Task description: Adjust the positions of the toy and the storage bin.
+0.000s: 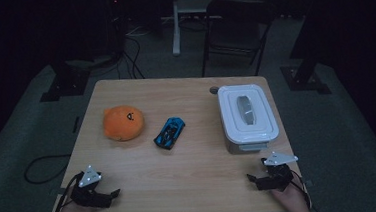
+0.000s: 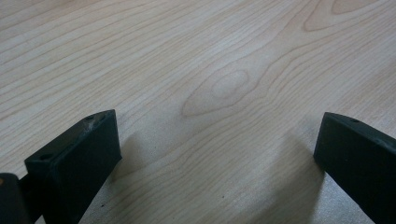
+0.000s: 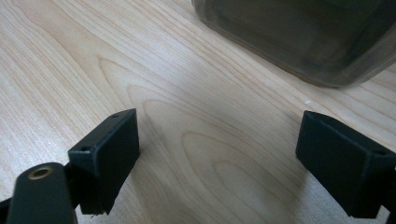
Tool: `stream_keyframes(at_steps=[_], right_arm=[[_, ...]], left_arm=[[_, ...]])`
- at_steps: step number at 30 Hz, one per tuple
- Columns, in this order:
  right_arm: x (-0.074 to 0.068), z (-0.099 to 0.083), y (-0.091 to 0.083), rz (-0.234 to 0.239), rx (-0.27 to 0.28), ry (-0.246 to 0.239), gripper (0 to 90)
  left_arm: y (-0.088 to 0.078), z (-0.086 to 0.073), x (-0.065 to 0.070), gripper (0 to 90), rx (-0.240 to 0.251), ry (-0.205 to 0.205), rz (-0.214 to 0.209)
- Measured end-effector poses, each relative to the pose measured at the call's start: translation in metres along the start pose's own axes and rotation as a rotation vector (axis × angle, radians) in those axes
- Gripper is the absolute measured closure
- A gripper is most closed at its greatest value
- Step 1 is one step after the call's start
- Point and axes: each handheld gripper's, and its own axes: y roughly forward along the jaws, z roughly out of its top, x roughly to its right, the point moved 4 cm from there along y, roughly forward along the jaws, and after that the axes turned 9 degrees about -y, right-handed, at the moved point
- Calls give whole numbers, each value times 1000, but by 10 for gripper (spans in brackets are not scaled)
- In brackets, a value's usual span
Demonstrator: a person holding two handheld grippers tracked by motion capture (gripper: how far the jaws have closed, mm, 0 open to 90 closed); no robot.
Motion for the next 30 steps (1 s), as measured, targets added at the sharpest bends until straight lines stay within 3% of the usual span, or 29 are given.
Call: stream_keyframes(at_steps=[6, 17, 30], right_arm=[[0, 0, 0, 1, 1, -1, 136], [0, 0, 0, 2, 2, -1, 136], [0, 0, 0, 0, -1, 2, 127]], left_arm=[[0, 0, 0, 11, 0, -1, 0], [0, 2, 6, 11, -34, -42, 42], [4, 8, 6, 11, -39, -43, 45]])
